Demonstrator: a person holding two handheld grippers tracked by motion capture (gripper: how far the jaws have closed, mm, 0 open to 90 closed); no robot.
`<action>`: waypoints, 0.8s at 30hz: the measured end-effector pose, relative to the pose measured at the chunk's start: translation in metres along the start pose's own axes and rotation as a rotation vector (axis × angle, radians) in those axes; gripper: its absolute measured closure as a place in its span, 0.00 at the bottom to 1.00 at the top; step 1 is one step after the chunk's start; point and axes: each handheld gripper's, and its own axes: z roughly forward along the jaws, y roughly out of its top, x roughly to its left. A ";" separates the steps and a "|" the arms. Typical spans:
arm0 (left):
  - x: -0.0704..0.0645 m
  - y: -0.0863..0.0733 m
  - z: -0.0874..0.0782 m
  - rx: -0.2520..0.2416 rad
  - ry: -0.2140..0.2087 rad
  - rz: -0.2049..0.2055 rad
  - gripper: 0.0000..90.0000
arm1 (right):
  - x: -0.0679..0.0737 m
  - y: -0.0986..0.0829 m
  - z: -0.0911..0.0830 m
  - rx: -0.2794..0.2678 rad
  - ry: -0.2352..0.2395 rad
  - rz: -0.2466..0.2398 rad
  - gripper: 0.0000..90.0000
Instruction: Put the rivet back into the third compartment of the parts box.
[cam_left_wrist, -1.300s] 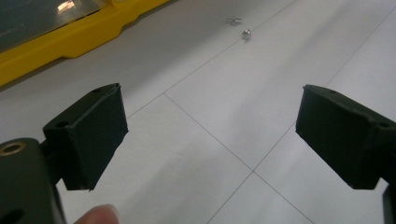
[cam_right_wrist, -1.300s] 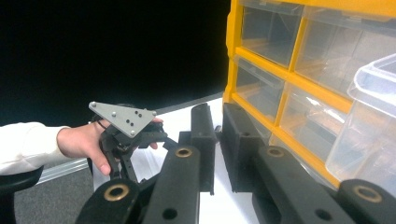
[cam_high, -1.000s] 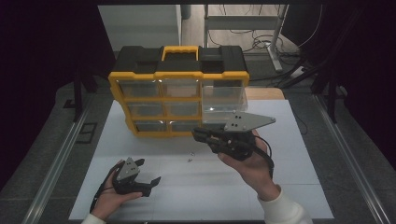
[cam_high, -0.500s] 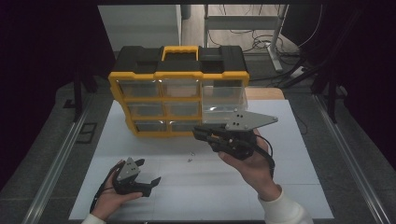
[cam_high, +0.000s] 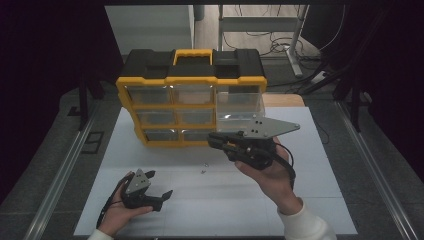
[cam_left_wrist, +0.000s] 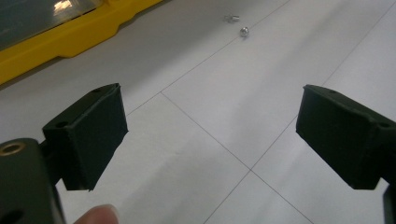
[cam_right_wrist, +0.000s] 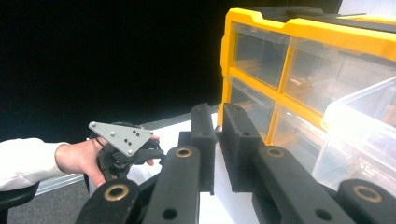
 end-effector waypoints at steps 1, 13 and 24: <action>0.000 0.000 0.000 0.000 0.000 0.000 0.10 | 0.000 0.000 0.000 -0.002 0.000 0.001 0.92; 0.000 0.000 0.000 0.001 -0.001 0.001 0.10 | -0.003 0.000 0.000 0.002 -0.018 -0.001 0.92; -0.001 -0.001 0.001 0.012 -0.013 0.004 0.10 | -0.005 0.001 -0.003 -0.007 -0.033 -0.001 0.92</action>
